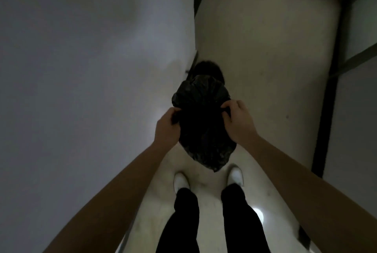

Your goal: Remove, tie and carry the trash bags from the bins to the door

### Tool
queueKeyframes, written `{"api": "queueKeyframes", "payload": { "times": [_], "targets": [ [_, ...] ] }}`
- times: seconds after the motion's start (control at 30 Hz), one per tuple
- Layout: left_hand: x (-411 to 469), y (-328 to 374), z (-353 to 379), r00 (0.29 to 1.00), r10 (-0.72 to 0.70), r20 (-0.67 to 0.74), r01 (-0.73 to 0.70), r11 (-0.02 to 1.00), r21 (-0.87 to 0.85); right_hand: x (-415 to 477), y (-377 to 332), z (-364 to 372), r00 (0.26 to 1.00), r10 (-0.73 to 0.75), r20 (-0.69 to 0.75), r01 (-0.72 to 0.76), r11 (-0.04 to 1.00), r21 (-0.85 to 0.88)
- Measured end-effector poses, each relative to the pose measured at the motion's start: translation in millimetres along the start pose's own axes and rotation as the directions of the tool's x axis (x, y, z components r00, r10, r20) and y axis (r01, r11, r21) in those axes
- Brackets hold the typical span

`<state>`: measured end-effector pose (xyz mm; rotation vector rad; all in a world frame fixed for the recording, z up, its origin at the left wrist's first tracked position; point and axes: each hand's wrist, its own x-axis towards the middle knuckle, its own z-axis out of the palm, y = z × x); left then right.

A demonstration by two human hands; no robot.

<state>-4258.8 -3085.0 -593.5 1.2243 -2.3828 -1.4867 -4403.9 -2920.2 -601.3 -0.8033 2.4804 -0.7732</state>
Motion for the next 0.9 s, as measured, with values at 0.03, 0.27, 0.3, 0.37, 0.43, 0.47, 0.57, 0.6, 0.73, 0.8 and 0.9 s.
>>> {"api": "queueKeyframes", "payload": {
  "times": [0.03, 0.27, 0.3, 0.37, 0.43, 0.47, 0.57, 0.6, 0.73, 0.8, 0.9],
  "targets": [
    [14.1, -29.3, 18.1, 0.999, -0.041, -0.013, 0.042, 0.999, 0.034, 9.9, 19.8, 27.4, 1.0, 0.01, 0.019, -0.011, 1.0, 0.007],
    [61.1, -230.9, 145.7, 0.93, -0.365, -0.047, 0.367, 0.915, 0.164, 46.6, 158.7, 224.2, 0.96, 0.095, 0.261, -0.088, 0.995, -0.039],
    [60.1, -250.2, 160.5, 0.91, -0.413, -0.037, 0.414, 0.898, 0.152, 47.9, 175.5, 249.9, 0.952, 0.105, 0.288, -0.096, 0.994, -0.045],
    [59.5, -286.9, 187.6, 0.856, -0.517, -0.023, 0.516, 0.849, 0.118, 49.1, 203.7, 295.6, 0.926, 0.128, 0.356, -0.117, 0.992, -0.053],
    [61.3, -323.6, 210.0, 0.817, -0.575, -0.036, 0.576, 0.812, 0.096, 50.8, 226.1, 336.8, 0.908, 0.137, 0.396, -0.136, 0.99, -0.031],
    [62.7, -333.6, 215.1, 0.81, -0.585, -0.035, 0.586, 0.806, 0.083, 52.6, 231.0, 347.0, 0.899, 0.145, 0.414, -0.147, 0.989, -0.027],
    [75.4, -369.1, 226.7, 0.809, -0.583, -0.07, 0.587, 0.808, 0.058, 67.5, 247.8, 384.2, 0.908, 0.11, 0.405, -0.122, 0.993, 0.004],
    [79.4, -378.1, 227.9, 0.809, -0.584, -0.068, 0.588, 0.807, 0.061, 71.5, 250.8, 393.3, 0.902, 0.099, 0.421, -0.111, 0.994, 0.006],
    [91.3, -413.6, 234.6, 0.807, -0.59, -0.032, 0.59, 0.807, 0.01, 85.0, 264.4, 422.4, 0.901, 0.04, 0.433, -0.048, 0.999, 0.008],
    [96.5, -419.7, 234.8, 0.816, -0.576, -0.051, 0.575, 0.817, -0.043, 88.6, 267.2, 424.7, 0.895, 0.058, 0.443, -0.049, 0.998, -0.031],
    [93.4, -417.6, 224.4, 0.853, -0.51, -0.109, 0.518, 0.853, 0.061, 82.9, 265.2, 416.8, 0.904, 0.087, 0.418, -0.079, 0.996, -0.037]
  ]
}}
